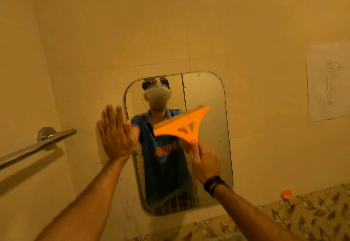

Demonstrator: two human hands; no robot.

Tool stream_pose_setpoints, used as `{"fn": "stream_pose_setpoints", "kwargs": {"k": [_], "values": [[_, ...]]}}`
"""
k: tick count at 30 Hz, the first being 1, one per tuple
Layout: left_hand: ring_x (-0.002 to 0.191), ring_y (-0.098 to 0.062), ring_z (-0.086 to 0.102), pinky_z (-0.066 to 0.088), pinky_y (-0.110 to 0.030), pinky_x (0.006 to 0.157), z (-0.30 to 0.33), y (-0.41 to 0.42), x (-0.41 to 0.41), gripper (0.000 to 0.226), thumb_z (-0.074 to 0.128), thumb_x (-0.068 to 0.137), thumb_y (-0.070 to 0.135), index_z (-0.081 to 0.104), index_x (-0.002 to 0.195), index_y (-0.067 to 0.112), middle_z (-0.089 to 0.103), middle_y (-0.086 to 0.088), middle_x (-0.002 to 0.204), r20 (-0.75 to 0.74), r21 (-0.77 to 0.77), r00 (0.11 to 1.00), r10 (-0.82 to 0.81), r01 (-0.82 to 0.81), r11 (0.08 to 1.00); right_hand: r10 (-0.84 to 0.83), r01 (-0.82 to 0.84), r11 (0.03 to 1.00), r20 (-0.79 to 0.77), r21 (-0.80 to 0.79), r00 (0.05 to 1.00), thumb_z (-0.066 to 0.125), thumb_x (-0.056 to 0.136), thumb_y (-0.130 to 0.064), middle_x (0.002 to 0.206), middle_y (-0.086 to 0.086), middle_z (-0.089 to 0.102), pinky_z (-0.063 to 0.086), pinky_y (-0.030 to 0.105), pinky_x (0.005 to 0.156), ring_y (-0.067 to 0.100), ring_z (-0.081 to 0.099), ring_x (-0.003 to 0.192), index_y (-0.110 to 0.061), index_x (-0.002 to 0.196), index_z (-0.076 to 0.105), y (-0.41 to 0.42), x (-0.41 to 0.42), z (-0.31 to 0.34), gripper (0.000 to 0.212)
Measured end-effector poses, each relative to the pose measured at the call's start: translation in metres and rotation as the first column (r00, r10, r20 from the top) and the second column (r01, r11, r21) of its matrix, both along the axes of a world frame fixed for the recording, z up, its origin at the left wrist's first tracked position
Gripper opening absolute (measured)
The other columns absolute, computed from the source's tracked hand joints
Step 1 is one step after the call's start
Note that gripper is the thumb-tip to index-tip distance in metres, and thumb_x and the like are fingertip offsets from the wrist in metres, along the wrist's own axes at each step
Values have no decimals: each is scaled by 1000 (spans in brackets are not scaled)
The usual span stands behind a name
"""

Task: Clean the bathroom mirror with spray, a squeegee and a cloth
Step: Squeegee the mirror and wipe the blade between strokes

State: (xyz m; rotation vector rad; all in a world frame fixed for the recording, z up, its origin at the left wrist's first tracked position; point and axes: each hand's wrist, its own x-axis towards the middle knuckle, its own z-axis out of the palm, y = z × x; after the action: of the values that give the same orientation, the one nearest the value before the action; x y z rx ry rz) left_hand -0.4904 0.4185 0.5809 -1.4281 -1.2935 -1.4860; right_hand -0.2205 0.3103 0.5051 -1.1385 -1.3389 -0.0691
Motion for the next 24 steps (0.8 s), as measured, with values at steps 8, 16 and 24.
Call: {"fn": "stream_pose_setpoints", "kwargs": {"k": [8,16,24], "values": [[158,-26,6,9,-50,127,-11,-2,-3,61,10,106,44,5,163,21,0,-5,171,-28,-9,999,23,-23,1000,5,-5,1000,34,-29,999,20,98,-59,81,-11,63,39,16,53,1,57,65,-29,112,60,12,9,40,51],[158,-26,6,8,-48,128,-27,-9,-3,62,13,107,44,6,163,19,3,-7,171,-61,2,996,58,-58,998,-64,79,974,79,-210,995,15,95,-61,62,-5,58,50,34,50,11,57,54,-28,127,60,1,12,-110,65],[158,-25,5,7,-47,128,-35,-12,-1,61,16,108,44,4,163,21,4,-6,171,-65,-3,995,78,-78,997,-89,97,955,42,-279,995,22,98,-56,52,-11,42,31,23,44,7,46,46,-35,105,62,-35,3,-155,46]]}}
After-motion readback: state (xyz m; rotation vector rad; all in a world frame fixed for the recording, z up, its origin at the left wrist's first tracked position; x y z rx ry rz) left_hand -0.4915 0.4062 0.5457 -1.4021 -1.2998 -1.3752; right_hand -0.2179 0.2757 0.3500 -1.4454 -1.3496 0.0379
